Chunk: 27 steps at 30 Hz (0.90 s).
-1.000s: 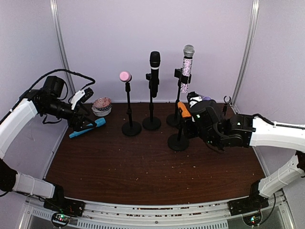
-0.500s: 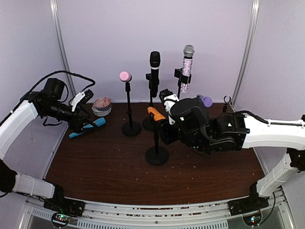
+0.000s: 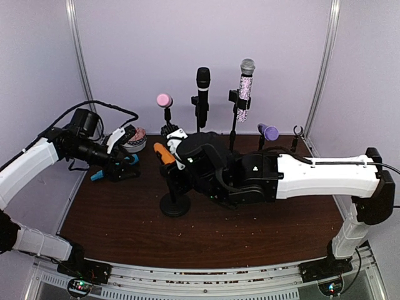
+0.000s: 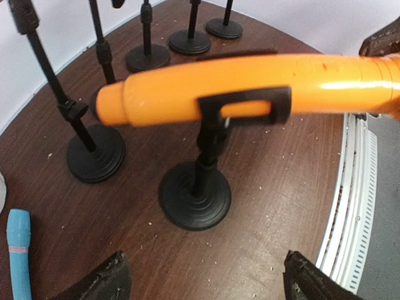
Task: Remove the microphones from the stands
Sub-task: Hold the microphone stand with the microphone at the center of the board.
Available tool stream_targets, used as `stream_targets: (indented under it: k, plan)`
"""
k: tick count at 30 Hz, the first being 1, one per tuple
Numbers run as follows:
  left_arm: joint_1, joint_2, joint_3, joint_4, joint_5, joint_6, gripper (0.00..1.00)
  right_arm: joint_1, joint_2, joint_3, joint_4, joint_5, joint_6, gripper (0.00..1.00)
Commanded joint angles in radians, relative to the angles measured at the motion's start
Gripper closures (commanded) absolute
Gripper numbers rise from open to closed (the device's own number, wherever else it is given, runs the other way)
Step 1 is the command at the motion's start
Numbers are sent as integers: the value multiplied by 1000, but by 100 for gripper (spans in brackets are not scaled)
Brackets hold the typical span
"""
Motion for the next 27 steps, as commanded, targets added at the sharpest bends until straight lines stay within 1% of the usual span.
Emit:
stream_targets:
  k: [1,7,11,13,20,27]
  plan:
    - [-82,68,12,144,-44,-59,13,22,22,34,43,-20,-4,100]
    - [-166,159,30,298,-89,-140,14,26,5,-13,59,-4,41,100]
    - [-190,204,22,371,-115,-183,17,28,-3,-38,81,3,72,100]
    - [-196,234,30,396,-99,-200,18,28,-1,-44,86,7,82,100]
    - [-234,293,40,449,-59,-238,29,26,-17,-86,108,19,141,100]
    - [-235,326,38,515,-27,-314,40,22,-16,-111,133,-11,172,100]
